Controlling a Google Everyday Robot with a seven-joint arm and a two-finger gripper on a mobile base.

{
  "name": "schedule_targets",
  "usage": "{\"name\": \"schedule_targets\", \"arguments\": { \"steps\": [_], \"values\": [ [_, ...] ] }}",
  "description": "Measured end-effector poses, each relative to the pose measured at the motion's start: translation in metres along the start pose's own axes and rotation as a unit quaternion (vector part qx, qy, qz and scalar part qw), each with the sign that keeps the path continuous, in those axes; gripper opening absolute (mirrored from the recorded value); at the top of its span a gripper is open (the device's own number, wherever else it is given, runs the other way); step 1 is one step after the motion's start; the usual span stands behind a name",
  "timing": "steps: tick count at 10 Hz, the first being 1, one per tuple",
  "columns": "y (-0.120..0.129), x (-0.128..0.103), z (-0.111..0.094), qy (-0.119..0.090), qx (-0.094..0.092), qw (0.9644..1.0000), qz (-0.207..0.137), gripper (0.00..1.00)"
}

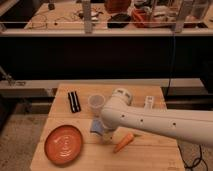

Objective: Place the white sponge in the ceramic bowl

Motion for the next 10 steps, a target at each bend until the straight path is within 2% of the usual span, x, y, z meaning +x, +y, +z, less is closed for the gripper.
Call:
{"name": "schedule_targets", "arguments": {
  "steps": [4, 7, 8, 10],
  "values": [
    [-0.003, -0.034, 0.004, -0.001, 0.003, 0.9997, -0.024, 0.0],
    [-0.003, -0.042, 0.006, -0.005, 0.004, 0.9991, -0.041, 0.0],
    [-0.003, -0.055, 0.007, -0.01, 0.004, 0.9986, -0.052, 0.0],
    [-0.003, -0.064, 0.007, -0.014, 0.004, 0.9982, -0.058, 0.0]
  ]
}}
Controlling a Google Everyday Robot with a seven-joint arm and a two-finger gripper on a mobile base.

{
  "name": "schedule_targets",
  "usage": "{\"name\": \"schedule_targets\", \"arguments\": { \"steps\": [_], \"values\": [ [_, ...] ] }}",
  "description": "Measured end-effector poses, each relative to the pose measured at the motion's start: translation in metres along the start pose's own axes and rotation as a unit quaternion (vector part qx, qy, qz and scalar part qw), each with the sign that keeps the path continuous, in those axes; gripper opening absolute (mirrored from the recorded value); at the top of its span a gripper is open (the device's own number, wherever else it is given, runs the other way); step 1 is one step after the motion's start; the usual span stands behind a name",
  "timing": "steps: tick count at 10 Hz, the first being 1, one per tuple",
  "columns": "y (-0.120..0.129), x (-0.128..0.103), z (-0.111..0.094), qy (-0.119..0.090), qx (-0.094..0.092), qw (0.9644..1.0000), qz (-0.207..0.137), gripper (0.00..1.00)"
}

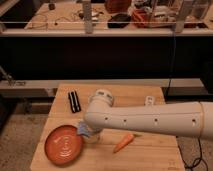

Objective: Place the white sponge in the ceramic bowl

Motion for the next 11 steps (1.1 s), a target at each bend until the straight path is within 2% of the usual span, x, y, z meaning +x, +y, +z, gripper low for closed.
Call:
{"name": "schedule_targets", "arguments": {
  "steps": [2, 6, 11],
  "values": [
    [0.0, -0.004, 0.001, -0.006, -0.002, 0.9999, -0.008, 0.0],
    [-0.006, -0.033, 0.004, -0.018, -0.004, 0.9994, -0.029, 0.0],
    [-0.012, -0.049, 0.012, -0.035, -0.004, 0.9981, -0.05, 0.0]
  ]
}}
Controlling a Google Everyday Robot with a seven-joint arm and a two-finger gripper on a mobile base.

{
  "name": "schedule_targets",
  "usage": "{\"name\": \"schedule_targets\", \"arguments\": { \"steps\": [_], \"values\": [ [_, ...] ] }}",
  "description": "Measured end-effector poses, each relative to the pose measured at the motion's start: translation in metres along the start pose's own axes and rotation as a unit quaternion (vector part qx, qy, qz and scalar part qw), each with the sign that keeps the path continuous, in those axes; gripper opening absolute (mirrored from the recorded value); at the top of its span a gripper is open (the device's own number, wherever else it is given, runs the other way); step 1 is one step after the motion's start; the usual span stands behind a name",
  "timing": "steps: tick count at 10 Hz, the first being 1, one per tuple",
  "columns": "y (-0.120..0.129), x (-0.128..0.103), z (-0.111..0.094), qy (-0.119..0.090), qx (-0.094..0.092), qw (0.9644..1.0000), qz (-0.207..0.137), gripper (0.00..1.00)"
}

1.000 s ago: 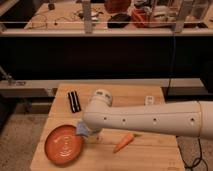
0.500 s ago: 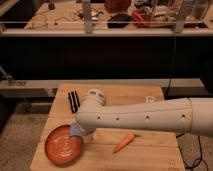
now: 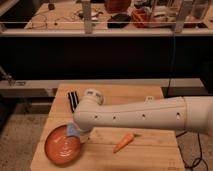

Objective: Place the white sponge in the ceramic bowl

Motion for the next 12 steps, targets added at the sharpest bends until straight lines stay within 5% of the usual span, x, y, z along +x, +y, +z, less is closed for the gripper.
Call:
{"name": "schedule_targets", "arguments": {
  "steps": [12],
  "values": [
    [-0.012, -0.03, 0.023, -0.031, -0.014, 0.9991, -0.026, 0.0]
  ]
}}
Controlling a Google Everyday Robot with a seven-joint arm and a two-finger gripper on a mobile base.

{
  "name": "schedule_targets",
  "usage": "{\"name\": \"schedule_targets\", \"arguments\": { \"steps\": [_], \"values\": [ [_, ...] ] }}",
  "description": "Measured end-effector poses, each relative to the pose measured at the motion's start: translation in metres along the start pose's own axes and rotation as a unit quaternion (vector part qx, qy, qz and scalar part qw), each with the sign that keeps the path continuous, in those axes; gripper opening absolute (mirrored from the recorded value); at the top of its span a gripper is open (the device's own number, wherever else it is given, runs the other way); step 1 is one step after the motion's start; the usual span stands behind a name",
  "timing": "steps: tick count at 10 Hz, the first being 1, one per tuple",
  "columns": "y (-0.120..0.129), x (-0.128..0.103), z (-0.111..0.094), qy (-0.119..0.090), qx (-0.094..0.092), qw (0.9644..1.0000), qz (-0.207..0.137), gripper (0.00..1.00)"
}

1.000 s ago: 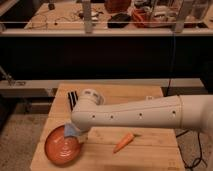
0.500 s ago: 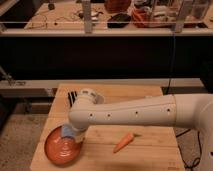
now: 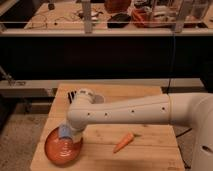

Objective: Place the white sponge in the ceramic bowl

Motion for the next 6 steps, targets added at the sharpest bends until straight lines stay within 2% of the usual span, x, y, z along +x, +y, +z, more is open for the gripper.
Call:
{"name": "schedule_targets", "arguments": {
  "steps": [4, 6],
  "values": [
    [-0.0039, -0.0126, 0.0086, -0.006, -0.011, 0.9999, -0.008, 0.0],
    [-0.0042, -0.012, 0.0102, -0.006, -0.016, 0.9998, -0.007, 0.0]
  ]
}}
